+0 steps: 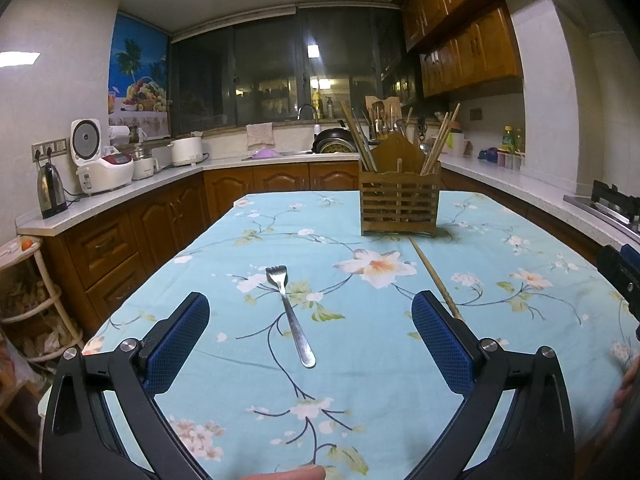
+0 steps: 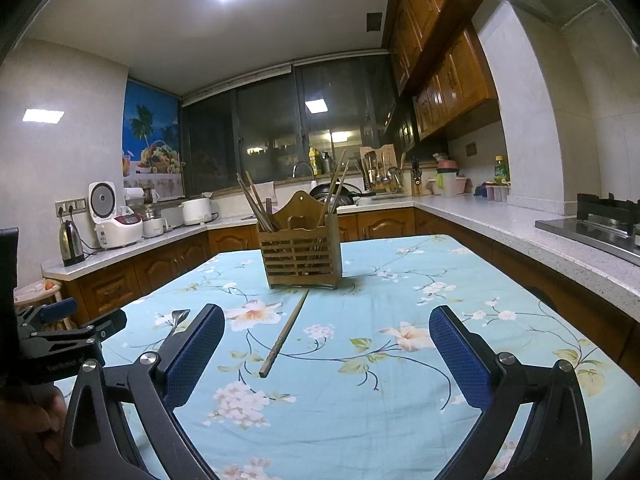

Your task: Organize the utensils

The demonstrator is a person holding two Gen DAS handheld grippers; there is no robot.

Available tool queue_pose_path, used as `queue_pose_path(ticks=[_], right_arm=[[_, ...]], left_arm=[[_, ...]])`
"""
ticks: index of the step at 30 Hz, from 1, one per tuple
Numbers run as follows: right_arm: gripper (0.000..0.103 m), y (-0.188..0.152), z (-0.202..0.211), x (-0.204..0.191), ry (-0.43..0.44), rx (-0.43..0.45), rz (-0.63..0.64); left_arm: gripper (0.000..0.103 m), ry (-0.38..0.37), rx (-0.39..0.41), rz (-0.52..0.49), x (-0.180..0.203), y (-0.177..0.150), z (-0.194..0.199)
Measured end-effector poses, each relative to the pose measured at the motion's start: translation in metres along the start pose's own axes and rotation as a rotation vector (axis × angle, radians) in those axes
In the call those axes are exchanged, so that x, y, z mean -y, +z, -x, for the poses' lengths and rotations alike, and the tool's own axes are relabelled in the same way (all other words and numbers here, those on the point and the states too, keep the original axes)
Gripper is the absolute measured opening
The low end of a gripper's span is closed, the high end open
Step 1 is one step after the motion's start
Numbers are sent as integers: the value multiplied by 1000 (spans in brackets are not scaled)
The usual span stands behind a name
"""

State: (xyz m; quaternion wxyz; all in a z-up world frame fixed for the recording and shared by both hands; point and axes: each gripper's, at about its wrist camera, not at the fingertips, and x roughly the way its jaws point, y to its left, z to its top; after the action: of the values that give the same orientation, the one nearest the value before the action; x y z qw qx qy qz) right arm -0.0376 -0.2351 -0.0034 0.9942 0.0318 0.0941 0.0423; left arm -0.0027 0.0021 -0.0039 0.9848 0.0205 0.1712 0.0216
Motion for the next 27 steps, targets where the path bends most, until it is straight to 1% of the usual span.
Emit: queue_pose_path(ticks=[27], right_arm=[[103, 0, 1, -1, 0, 1, -4]], left_arm=[[103, -4, -6, -8, -1, -1, 0]])
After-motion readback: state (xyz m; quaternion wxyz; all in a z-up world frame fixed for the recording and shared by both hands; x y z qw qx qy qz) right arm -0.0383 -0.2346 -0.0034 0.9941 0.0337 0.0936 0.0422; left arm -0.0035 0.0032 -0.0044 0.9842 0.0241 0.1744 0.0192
